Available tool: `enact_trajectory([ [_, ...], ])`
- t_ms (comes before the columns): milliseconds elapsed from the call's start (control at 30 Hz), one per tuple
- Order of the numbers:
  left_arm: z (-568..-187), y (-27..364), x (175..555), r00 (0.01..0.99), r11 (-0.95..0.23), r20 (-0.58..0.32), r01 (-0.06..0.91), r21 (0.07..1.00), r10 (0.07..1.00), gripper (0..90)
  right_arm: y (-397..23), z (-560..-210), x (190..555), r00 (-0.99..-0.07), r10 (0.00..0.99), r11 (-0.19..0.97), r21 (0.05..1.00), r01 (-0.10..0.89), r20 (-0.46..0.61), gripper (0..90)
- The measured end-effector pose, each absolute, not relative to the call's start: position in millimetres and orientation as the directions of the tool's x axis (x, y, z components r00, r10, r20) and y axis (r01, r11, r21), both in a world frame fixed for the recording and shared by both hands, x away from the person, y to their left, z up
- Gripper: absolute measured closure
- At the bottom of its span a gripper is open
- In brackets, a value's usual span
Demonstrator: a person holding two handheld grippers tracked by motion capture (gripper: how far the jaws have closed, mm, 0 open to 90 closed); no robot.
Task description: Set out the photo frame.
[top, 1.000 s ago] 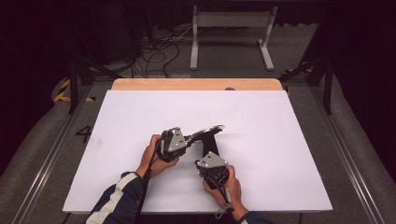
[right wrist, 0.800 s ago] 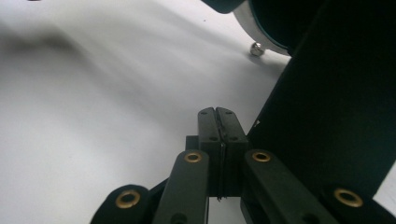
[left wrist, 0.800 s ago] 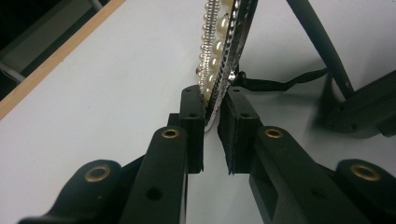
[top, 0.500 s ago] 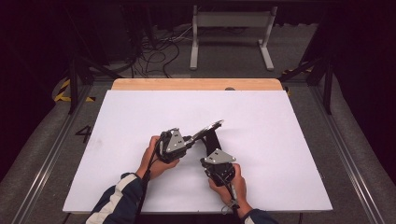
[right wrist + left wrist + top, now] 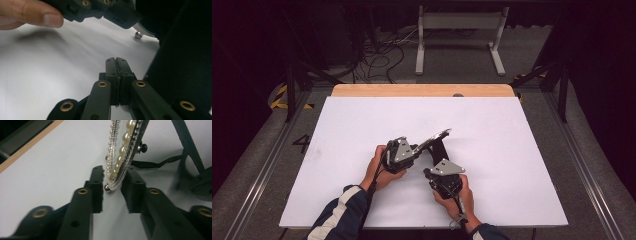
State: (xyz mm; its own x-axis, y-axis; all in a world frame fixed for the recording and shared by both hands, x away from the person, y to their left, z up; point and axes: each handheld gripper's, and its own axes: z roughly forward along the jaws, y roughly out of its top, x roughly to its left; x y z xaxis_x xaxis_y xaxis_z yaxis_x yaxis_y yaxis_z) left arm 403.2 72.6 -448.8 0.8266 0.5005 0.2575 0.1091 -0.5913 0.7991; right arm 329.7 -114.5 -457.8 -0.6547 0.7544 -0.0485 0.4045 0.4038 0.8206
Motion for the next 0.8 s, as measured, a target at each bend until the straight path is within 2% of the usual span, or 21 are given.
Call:
enact_trajectory([
  [100,-449.1,71.2,401.3,0.826,-0.606,0.277,0.096,0.79,0.491,79.3,-111.5,-459.3,332.3,-0.643,0.763,0.412,0.817,0.404,-0.066,89.3],
  [800,-445.1,71.3,388.0,0.82,-0.655,0.331,0.069,0.752,0.467,80.5,-123.5,-460.1,333.1,-0.628,0.775,0.425,0.792,0.438,-0.069,90.0],
])
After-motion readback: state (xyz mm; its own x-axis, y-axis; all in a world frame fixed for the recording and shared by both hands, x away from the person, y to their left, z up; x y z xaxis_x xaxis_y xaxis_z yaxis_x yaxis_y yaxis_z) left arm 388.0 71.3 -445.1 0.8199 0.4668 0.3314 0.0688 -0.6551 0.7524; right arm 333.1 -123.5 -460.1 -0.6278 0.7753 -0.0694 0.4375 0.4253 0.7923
